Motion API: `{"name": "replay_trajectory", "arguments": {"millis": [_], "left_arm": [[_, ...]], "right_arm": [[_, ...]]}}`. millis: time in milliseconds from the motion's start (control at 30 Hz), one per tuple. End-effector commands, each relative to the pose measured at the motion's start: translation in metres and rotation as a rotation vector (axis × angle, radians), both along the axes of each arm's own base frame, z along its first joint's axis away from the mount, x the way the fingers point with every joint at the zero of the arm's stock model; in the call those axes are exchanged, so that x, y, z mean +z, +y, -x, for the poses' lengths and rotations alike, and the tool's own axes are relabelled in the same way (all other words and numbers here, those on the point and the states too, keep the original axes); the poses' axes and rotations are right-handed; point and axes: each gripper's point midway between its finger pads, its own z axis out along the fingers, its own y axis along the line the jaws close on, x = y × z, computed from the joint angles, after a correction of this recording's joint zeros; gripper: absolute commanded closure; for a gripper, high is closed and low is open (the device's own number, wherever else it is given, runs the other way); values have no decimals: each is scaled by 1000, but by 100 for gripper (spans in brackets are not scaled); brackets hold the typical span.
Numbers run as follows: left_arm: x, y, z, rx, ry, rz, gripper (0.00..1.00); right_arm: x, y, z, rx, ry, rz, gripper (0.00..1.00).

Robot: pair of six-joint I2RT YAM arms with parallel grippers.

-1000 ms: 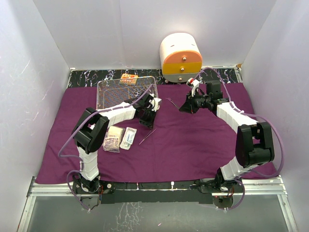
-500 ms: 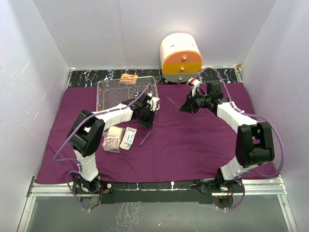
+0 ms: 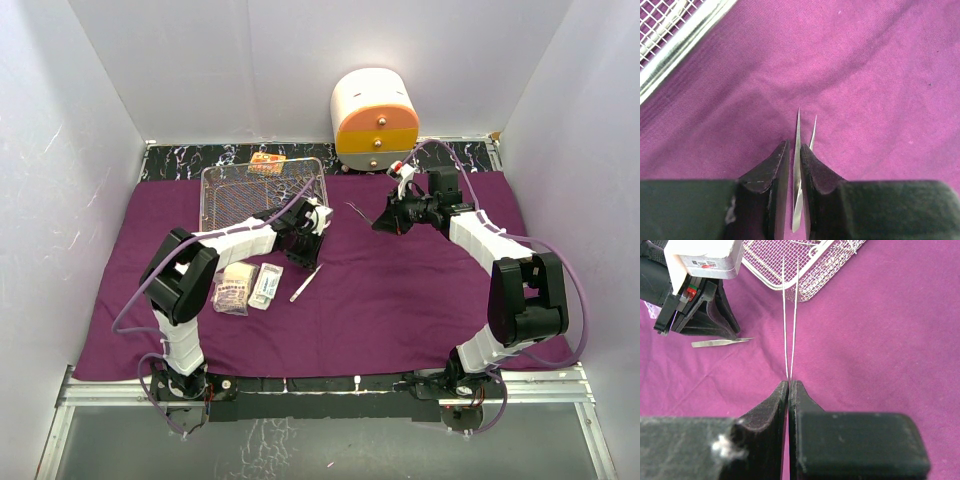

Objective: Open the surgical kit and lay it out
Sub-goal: Adjust the medical item in the surgical kit.

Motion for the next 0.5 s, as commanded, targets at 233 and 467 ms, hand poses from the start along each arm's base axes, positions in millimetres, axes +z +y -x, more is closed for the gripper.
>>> {"name": "replay_trajectory", "arguments": {"millis": [233,467], "left_arm": [[41,2,-12,-43,-152,18,85],[59,-8,-7,-124,-158,84,79]], "right_arm": [[11,-2,-6,2,-60,-9,100],[14,-1,-5,5,-65,-14,100]]}}
